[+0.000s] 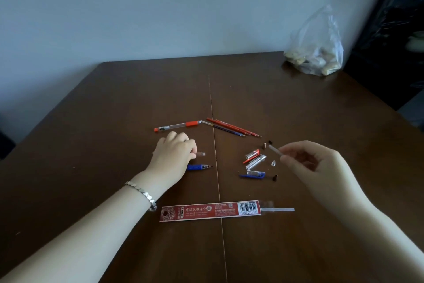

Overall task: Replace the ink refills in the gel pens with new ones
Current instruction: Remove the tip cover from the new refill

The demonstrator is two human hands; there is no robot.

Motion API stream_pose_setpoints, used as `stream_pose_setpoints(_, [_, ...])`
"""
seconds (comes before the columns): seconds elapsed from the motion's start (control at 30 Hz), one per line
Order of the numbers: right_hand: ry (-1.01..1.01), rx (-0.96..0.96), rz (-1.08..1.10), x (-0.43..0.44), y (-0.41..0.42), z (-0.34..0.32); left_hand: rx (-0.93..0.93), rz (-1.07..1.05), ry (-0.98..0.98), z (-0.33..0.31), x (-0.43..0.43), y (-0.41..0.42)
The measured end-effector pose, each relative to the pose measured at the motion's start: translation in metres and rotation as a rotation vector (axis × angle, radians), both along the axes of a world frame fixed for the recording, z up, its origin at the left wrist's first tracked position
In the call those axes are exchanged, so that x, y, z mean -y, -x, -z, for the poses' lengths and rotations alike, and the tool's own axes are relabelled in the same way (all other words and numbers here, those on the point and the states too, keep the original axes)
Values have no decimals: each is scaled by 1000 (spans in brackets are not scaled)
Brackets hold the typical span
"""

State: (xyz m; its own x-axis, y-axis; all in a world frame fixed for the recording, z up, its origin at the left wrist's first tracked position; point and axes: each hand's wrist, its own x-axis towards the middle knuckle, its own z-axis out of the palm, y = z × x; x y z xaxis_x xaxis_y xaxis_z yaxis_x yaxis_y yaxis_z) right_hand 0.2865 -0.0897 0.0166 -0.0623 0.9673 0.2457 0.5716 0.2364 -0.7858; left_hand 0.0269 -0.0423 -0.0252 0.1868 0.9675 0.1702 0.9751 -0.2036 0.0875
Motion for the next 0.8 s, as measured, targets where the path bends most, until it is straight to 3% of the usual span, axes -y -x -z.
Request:
stream_pose_setpoints(0.13, [-99,-12,-22,1,10,-5,291,96,-206,-20,26,-19])
stream_pose_setpoints(0.3, [-209,57,-139,7,23,-15,610,149,-122,-38,70,-46])
stream_pose_setpoints(0.7, [-194,165,-207,15,20,-10,639,183,-63,-35,78,-48])
stream_pose_setpoints(0.8, [-212,294,-257,14,16,-12,533,226,-64,-37,80,-47])
